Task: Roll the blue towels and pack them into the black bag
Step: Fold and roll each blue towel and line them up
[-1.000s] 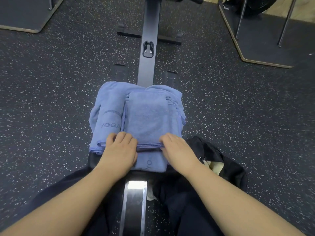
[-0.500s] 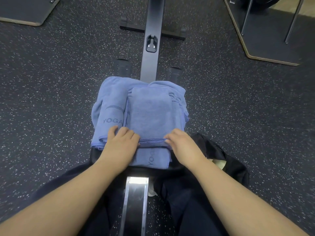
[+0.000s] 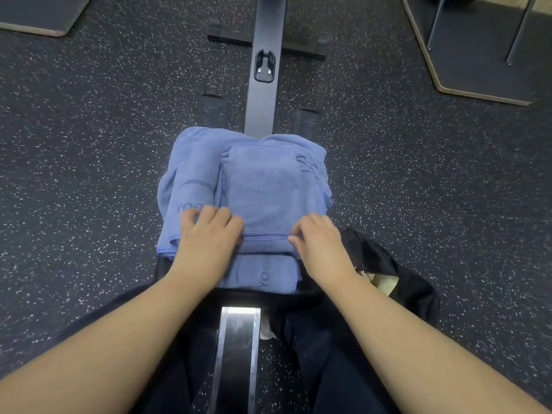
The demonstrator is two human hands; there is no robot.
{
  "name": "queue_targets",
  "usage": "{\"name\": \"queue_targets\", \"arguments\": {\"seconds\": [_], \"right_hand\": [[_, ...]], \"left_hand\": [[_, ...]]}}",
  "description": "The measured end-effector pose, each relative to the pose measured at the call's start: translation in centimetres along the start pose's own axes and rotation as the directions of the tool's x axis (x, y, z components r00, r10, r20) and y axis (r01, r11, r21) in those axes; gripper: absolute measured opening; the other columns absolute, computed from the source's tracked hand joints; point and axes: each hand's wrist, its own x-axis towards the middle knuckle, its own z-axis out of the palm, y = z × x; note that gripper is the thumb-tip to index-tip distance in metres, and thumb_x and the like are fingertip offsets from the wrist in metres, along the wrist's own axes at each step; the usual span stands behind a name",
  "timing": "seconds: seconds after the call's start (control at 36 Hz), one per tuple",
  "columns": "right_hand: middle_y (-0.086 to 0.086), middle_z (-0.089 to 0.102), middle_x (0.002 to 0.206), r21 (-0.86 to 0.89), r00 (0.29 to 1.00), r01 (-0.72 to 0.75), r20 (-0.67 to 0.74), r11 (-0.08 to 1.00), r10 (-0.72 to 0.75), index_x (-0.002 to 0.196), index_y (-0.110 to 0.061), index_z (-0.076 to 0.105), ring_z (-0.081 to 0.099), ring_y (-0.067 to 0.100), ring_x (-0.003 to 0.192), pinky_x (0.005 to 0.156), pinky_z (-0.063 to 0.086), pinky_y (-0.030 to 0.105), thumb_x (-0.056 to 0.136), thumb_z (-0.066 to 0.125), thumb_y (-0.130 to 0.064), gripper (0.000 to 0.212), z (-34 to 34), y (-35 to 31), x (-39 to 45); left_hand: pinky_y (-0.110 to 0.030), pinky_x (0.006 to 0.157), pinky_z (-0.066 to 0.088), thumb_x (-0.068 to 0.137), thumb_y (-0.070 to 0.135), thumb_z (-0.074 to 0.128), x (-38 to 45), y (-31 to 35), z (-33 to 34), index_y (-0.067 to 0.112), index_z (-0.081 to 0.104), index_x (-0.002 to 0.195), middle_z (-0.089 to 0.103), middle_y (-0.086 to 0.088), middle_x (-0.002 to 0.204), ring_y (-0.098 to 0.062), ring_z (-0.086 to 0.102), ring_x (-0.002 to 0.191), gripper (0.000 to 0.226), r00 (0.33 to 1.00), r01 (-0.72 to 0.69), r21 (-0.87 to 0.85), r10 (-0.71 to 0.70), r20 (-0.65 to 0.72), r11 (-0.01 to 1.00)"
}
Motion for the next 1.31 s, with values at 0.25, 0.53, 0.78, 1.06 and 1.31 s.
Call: {"name": "queue_targets", "arguments": {"seconds": [0.25,0.53,0.78,1.06,1.31], "right_hand": [[0.003,0.053,0.08,-0.036,0.979,0.189,-0.066,0.981,-0.191,0.076,-0.012,0.058,0.047,0.018,0.074,0.059,0.026,0.021,0.067,0.053,0.001,0.017,1.3,-0.4,-0.5],[0.011,0.053,0.087,-0.026,0.986,0.165,-0.035,0.986,-0.166,0.085,-0.004,0.055,0.053,0.031,0.081,0.076,0.033,0.027,0.066,0.072,-0.004,0.026,2.1,-0.7,-0.5],[0.01,0.057,0.09,-0.132,0.979,0.173,-0.088,0.976,-0.186,0.089,-0.007,0.059,0.056,0.031,0.081,0.073,0.038,0.032,0.073,0.073,-0.011,0.022,2.6,-0.1,-0.1],[0.008,0.058,0.08,-0.274,0.951,0.163,-0.212,0.948,-0.224,0.083,-0.009,0.061,0.056,0.03,0.072,0.07,0.03,0.033,0.067,0.071,0.002,0.022,3.5,0.0,0.6],[0.005,0.058,0.071,-0.16,0.958,0.138,-0.228,0.977,-0.173,0.082,-0.009,0.056,0.053,0.028,0.065,0.068,0.023,0.033,0.086,0.032,-0.018,0.026,3.0,-0.3,1.6]], "left_hand": [[-0.039,0.078,0.027,0.067,0.028,0.066,-0.4,0.6,0.2,0.015,0.06,0.072,0.055,-0.003,0.076,-0.028,0.054,0.078,0.015,0.991,-0.101,-0.015,0.102,0.084,0.995],[-0.04,0.076,0.03,0.058,0.016,0.073,-0.2,1.4,0.3,0.011,0.058,0.072,0.053,-0.008,0.075,-0.03,0.054,0.076,0.022,0.995,-0.026,0.117,0.013,0.104,0.993],[-0.039,0.075,0.03,0.072,0.018,0.057,0.0,1.3,1.0,0.011,0.057,0.076,0.054,-0.008,0.076,-0.029,0.055,0.078,0.007,0.999,-0.033,0.129,0.029,0.033,0.991],[-0.04,0.076,0.028,0.089,0.018,0.041,0.5,0.6,1.0,0.011,0.058,0.074,0.055,-0.007,0.074,-0.029,0.054,0.078,0.024,0.999,-0.044,0.111,0.047,-0.021,0.993],[-0.04,0.07,0.024,0.089,0.022,0.042,1.6,0.8,1.3,0.01,0.054,0.068,0.054,-0.009,0.068,-0.029,0.053,0.073,0.027,1.0,0.02,0.108,-0.02,0.002,0.994]]}}
